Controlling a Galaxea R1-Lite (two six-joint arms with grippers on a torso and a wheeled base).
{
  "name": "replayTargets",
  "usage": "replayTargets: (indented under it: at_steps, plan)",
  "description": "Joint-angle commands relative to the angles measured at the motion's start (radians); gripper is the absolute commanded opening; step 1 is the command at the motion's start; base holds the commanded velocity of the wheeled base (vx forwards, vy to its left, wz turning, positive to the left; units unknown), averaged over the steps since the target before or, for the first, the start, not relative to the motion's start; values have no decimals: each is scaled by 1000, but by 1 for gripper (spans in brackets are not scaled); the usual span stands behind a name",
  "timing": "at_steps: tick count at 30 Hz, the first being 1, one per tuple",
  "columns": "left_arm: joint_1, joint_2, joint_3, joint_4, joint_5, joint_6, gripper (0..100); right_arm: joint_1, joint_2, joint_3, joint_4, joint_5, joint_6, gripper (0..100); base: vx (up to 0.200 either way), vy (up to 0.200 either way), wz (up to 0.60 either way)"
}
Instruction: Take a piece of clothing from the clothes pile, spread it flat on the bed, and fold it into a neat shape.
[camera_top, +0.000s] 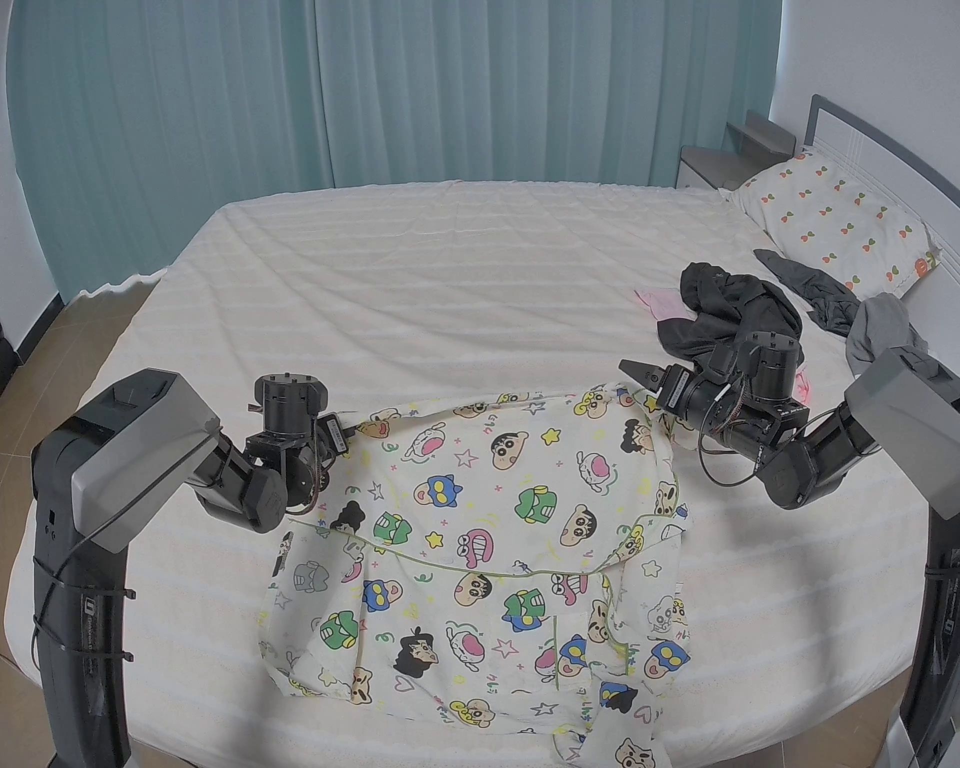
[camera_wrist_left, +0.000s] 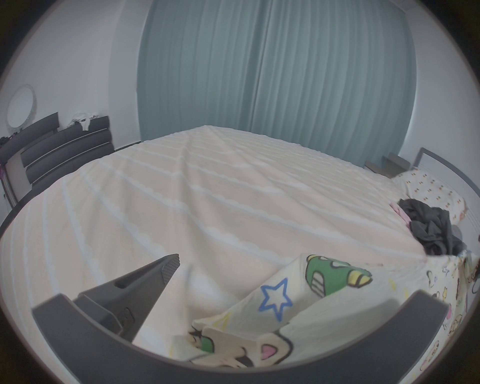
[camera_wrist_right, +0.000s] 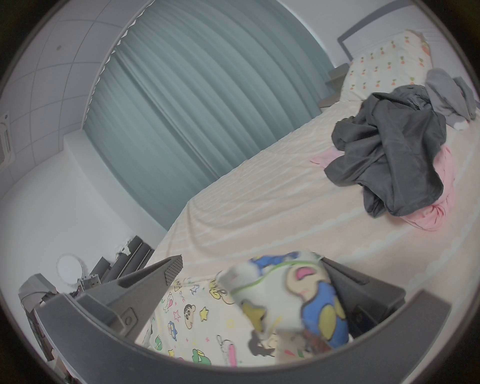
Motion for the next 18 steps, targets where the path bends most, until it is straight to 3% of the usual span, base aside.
replayTargets:
  at_steps: [1,8,11,15,16,17,18]
  plan:
    - [45,34,-49,-10,4,-3,100,-42,42,-22,-17,-5,34,100,0,0,0]
    - [92,40,-168,7,1,0,100,-66,49,-34,-17,-8,94,100,0,0,0]
    - [95,35,-198,100,-17,3,100,-76,35,-3,-11,-8,96,100,0,0,0]
    - [100,-29,-227,338,-172,2,100,-79,-9,106,-15,4,102,100,0,0,0]
    - [100,-31,-228,347,-178,2,100,-79,-11,110,-15,6,102,100,0,0,0]
    - [108,-49,-273,476,-248,2,100,-88,-32,161,-17,19,100,100,0,0,0]
    - [108,-49,-277,492,-254,2,100,-89,-34,165,-17,21,100,100,0,0,0]
